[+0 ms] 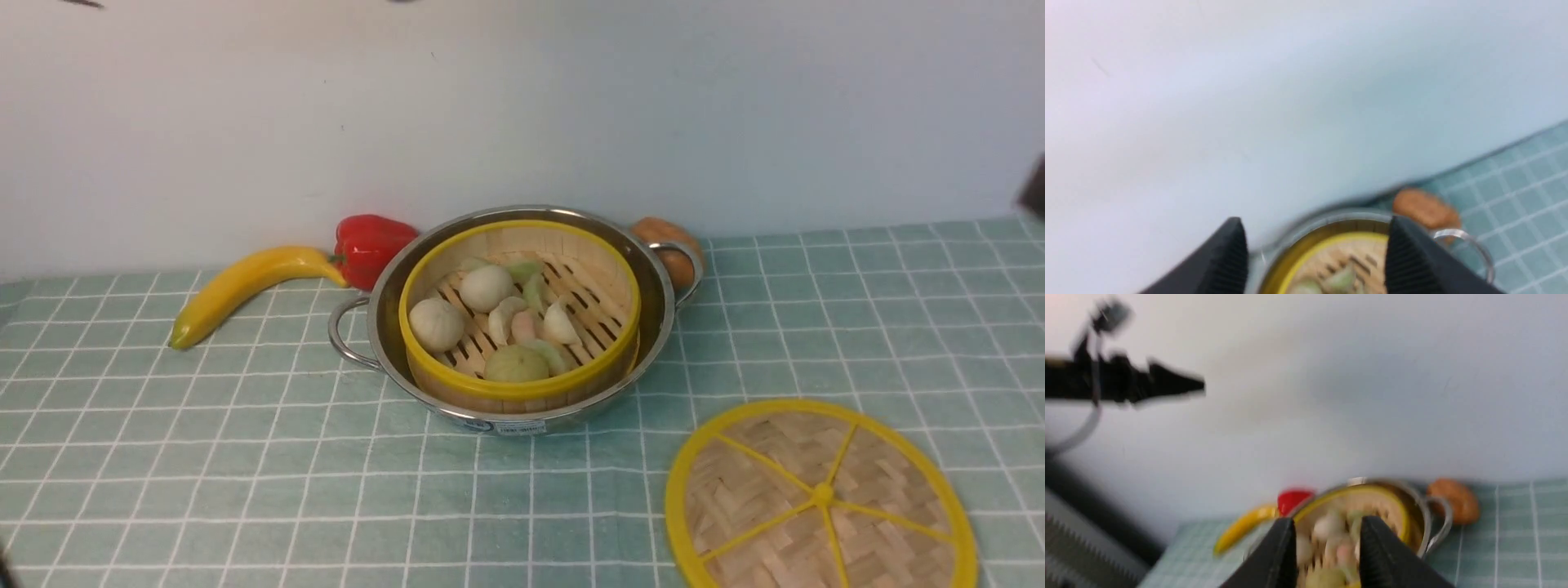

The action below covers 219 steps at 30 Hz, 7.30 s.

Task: Place the steamer in the pot on the blue tablecloth, and put the lid on the steamer.
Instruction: 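Move the gripper down to the bamboo steamer lid and grasp its center knob, then place the bamboo steamer lid onto the steamer basket in the pot with the right gripper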

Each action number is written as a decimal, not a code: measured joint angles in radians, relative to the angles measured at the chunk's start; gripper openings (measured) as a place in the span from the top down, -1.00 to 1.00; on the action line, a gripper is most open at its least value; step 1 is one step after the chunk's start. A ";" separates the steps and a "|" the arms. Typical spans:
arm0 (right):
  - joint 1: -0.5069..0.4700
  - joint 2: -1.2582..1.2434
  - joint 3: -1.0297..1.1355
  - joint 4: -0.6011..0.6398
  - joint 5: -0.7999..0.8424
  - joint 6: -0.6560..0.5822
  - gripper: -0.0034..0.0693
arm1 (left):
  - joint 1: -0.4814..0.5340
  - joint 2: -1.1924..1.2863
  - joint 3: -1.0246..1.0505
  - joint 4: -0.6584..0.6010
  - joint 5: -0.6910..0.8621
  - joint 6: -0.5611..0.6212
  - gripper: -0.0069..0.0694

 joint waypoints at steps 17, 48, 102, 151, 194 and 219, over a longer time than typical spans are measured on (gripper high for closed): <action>0.000 0.577 -0.174 -0.450 0.305 0.130 0.25 | 0.000 -0.842 0.673 0.157 -0.004 0.112 0.88; 0.239 0.864 -0.179 -0.791 0.193 0.456 0.25 | 0.000 -1.502 1.941 -0.097 -0.545 0.060 0.88; 0.342 1.540 -1.501 -0.626 0.532 0.277 0.50 | 0.000 -1.502 1.941 -0.044 -0.540 0.060 0.84; 0.368 1.585 -1.501 -0.607 0.407 0.168 0.50 | 0.000 -1.502 1.941 -0.045 -0.538 0.060 0.84; 0.369 1.623 -1.522 -0.589 0.379 0.158 0.48 | 0.000 -1.502 1.941 -0.045 -0.508 0.060 0.81; 0.369 1.574 -1.509 -0.590 0.419 0.166 -0.04 | 0.000 -1.502 1.941 -0.045 -0.498 0.060 0.81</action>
